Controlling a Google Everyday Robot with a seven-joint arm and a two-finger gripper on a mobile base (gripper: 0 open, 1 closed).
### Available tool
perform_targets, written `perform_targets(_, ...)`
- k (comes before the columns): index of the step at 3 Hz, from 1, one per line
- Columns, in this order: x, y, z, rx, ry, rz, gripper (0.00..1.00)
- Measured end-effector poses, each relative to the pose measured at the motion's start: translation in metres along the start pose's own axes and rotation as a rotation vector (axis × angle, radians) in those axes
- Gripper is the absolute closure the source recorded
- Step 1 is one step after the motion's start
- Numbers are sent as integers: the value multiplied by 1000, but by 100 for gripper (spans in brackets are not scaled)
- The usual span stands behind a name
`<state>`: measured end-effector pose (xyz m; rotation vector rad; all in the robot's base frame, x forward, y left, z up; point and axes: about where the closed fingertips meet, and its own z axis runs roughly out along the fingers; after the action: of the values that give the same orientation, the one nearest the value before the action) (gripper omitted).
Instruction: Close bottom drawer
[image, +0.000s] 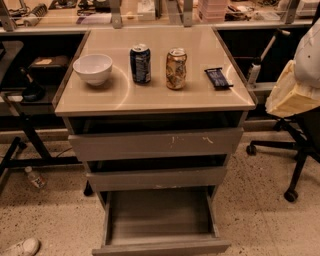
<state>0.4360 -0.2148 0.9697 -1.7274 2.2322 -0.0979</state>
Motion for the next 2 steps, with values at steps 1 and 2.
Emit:
perform_targets(1,5,26,33,-39,-9,42,100)
perform_targets(2,21,61,97,-104,7,86,100)
